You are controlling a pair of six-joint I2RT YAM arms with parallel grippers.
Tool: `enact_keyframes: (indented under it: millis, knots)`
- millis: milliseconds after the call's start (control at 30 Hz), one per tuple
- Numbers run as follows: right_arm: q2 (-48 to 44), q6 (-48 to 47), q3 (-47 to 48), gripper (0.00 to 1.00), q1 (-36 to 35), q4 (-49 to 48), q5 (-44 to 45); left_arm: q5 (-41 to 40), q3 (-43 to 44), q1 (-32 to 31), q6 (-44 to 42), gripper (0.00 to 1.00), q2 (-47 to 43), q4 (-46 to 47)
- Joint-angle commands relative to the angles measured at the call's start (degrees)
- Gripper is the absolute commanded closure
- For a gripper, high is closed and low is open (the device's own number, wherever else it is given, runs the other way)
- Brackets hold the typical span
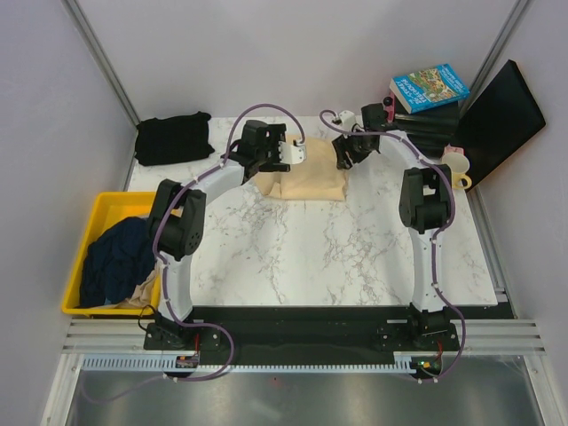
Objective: Fold and stack the t-shirts
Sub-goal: Put the neatly folded tshirt into the corner of the board with the left arm
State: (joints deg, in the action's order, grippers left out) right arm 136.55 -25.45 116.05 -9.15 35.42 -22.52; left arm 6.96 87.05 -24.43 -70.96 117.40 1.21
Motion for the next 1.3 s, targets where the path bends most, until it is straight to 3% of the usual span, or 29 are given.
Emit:
enact_keyframes:
  millis: [0,100,133,167,233,400,500,567,900,1267]
  knots:
    - [-5.24,-0.65,6.46,0.30,0.18,-0.26,1.17,-4.05,6.37,1.04,5.47,0.00,3.70,-3.12]
    - [-5.77,0.14,9.19,0.30,0.18,-0.35,0.03,-3.71,13.31,1.92,9.07,0.00,6.69,-14.71]
    - [-5.86,0.40,10.24,0.30,0.01,-0.35,-0.24,-3.71,15.76,2.36,11.78,0.00,8.09,-23.71]
    - [-5.94,0.66,10.68,0.30,-0.17,-0.35,-0.41,-1.62,22.57,2.54,12.68,0.00,11.06,-29.28]
    - [-6.12,0.84,11.30,0.30,-0.69,-0.35,-0.94,0.15,27.19,3.59,15.83,0.00,13.11,-39.22]
    - [-6.47,0.75,10.52,0.31,-2.54,0.00,-3.92,9.11,34.58,5.88,18.22,0.00,15.48,-52.08]
    - [-5.95,0.41,9.11,0.34,-4.21,1.40,-7.26,15.00,44.41,7.81,21.82,0.00,19.07,-62.01]
    - [-5.24,-0.74,7.79,0.35,-5.61,2.81,-8.41,17.46,48.65,8.78,25.68,0.00,19.79,-64.92]
    - [-1.91,-1.44,5.15,0.35,-7.64,3.43,-10.96,31.53,49.45,14.84,50.18,0.01,18.91,-65.11]
    - [1.53,-2.85,7.79,0.36,-7.99,4.22,-6.31,38.30,51.21,17.92,61.02,0.00,25.67,-62.48]
